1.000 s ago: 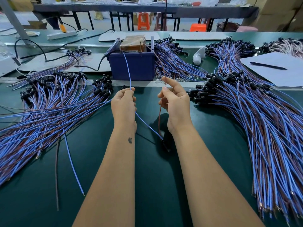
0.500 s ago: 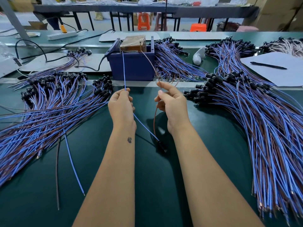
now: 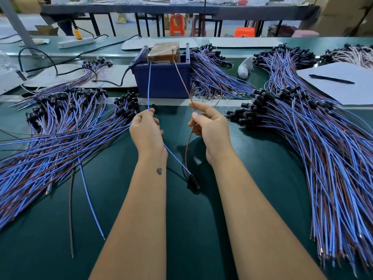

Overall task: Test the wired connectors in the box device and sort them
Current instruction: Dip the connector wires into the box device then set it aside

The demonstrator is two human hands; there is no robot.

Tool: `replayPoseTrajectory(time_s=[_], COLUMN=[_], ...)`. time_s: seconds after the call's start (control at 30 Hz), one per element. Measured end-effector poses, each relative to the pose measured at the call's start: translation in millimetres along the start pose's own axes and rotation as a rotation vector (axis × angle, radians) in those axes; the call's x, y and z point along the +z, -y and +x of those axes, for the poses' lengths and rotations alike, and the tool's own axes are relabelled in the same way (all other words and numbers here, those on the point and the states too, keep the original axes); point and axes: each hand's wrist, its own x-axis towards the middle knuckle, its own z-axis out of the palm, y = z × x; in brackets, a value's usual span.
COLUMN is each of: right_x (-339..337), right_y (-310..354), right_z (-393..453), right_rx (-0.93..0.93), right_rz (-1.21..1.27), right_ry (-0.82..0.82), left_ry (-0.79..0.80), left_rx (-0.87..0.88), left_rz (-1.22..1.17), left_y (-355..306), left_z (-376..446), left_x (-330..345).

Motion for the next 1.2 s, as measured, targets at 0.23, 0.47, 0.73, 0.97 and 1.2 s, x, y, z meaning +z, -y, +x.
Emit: replayPoseTrajectory(time_s=[0.23, 0.47, 0.73, 0.97, 1.2], right_x=[-0.3, -0.8, -1.2, -1.2, -0.6], right_y=[-0.4, -1.1, -1.5, -2.0, -2.7], right_z=[-0.1, 0.3, 0.0, 0.1, 1.2], right_rx=[-0.004, -0.002, -0.003, 0.000, 0.005], right_rz=[-0.009, -0.007, -0.017, -0.026, -0.029], right_ry=[0.004, 0.003, 0.008, 0.009, 0.015], left_ry=[-0.069, -0.064, -0.055, -0.090, -0.105], left_rx=[-0.004, 0.004, 0.025, 0.029, 0.006], left_rz=[-0.019, -0.014, 0.015, -0.044, -0.088], left_y=[-0.8, -1.0, 1.4, 0.1, -1.7], left_z=[-0.2, -0.3, 2.1, 3.5, 5.2], left_x=[0.8, 1.0, 0.1, -1.1, -2.1])
